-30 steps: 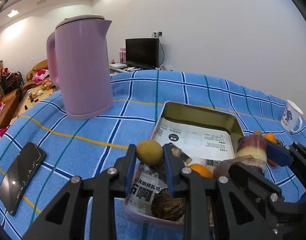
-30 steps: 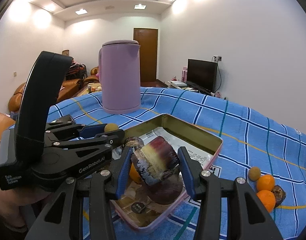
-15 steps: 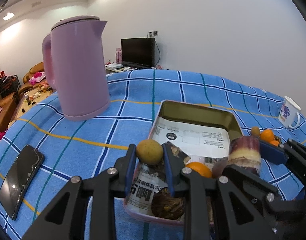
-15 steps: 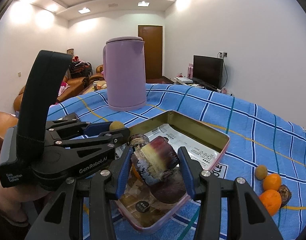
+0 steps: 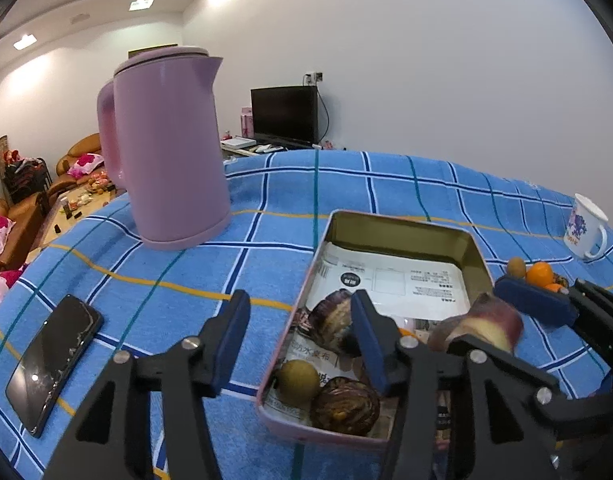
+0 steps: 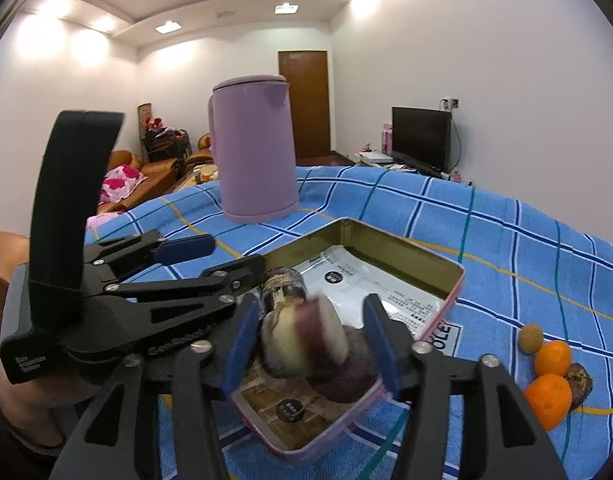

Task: Organize fruits
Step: 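Withdraw both grippers from the tin toward the oranges and brown taro, then grasp the brown taro with the right gripper while the left closes around an orange, then lift the orange and brown taro and carry them toward the tin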

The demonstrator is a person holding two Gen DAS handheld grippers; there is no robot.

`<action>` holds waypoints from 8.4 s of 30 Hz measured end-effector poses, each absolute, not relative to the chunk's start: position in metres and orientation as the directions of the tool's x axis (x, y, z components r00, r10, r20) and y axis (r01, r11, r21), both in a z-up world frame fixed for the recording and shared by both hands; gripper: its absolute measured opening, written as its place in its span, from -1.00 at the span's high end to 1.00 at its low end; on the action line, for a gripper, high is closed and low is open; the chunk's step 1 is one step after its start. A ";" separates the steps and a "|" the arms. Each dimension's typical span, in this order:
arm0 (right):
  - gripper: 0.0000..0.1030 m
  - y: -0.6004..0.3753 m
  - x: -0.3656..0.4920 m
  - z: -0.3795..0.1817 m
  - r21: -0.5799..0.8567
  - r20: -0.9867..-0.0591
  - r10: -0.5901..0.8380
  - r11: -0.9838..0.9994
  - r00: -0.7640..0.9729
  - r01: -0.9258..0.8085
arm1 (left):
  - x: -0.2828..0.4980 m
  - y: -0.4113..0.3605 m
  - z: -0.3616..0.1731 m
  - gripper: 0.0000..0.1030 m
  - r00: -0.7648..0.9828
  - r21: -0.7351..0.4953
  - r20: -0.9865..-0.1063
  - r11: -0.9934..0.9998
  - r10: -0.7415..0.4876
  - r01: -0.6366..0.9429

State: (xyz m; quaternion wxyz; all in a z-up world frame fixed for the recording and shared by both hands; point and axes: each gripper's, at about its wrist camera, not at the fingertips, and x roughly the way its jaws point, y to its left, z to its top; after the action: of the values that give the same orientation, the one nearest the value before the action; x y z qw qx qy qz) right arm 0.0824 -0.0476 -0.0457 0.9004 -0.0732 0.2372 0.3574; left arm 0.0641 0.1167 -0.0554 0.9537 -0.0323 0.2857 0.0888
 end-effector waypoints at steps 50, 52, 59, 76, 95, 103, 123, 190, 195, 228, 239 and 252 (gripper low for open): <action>-0.45 -0.295 0.108 -0.041 0.155 -0.483 0.181 0.981 0.857 -0.120 | 0.139 -0.114 -0.081 0.04 0.632 -0.043 -0.737 0.950 -0.240 0.311; -0.45 -0.292 0.110 -0.041 0.137 -0.493 0.177 0.983 0.852 -0.125 | 0.139 -0.111 -0.080 0.05 0.635 -0.049 -0.733 0.950 -0.245 0.309; -0.44 -0.264 0.137 -0.044 0.088 -0.564 0.209 0.977 0.799 -0.193 | 0.138 -0.084 -0.072 0.06 0.702 -0.022 -0.689 0.973 -0.181 0.230; -0.09 -0.223 0.188 -0.079 0.058 -0.735 0.238 0.955 0.635 -0.290 | 0.147 -0.060 -0.073 0.07 0.720 -0.052 -0.679 0.988 -0.144 0.148; 0.06 -0.224 0.173 -0.068 0.074 -0.680 0.281 0.945 0.677 -0.318 | 0.142 -0.053 -0.067 0.08 0.750 -0.062 -0.642 0.985 -0.160 0.158; 0.06 -0.222 0.161 -0.060 0.051 -0.633 0.288 0.942 0.718 -0.332 | 0.138 -0.053 -0.064 0.08 0.766 -0.057 -0.623 0.986 -0.159 0.158; 0.06 -0.224 0.139 -0.047 0.051 -0.524 0.340 0.928 0.781 -0.369 | 0.125 -0.055 -0.055 0.08 0.821 -0.018 -0.556 0.989 -0.130 0.144; 0.06 -0.232 0.090 -0.033 0.033 -0.332 0.369 0.924 0.868 -0.380 | 0.091 -0.060 -0.039 0.08 0.914 0.049 -0.396 0.992 -0.092 0.121; 0.06 -0.231 0.089 -0.033 0.030 -0.331 0.367 0.925 0.869 -0.379 | 0.087 -0.064 -0.039 0.08 0.916 0.067 -0.390 0.989 -0.095 0.131; 0.06 -0.228 0.085 -0.032 0.044 -0.340 0.364 0.927 0.867 -0.372 | 0.078 -0.055 -0.040 0.08 0.906 0.061 -0.413 0.990 -0.094 0.131; 0.06 -0.215 0.083 -0.033 0.054 -0.344 0.390 0.916 0.854 -0.397 | 0.071 -0.043 -0.041 0.07 0.904 0.056 -0.421 0.992 -0.080 0.114; 0.06 -0.201 0.080 -0.034 0.063 -0.345 0.421 0.902 0.839 -0.427 | 0.064 -0.028 -0.040 0.08 0.904 0.058 -0.424 0.994 -0.058 0.090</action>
State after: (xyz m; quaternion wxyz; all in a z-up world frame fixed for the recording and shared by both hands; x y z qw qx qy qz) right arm 0.0797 -0.2008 -0.0342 0.9588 -0.0082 0.1782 0.2210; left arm 0.0637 -0.0285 -0.0402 0.9749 0.0381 0.2160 -0.0379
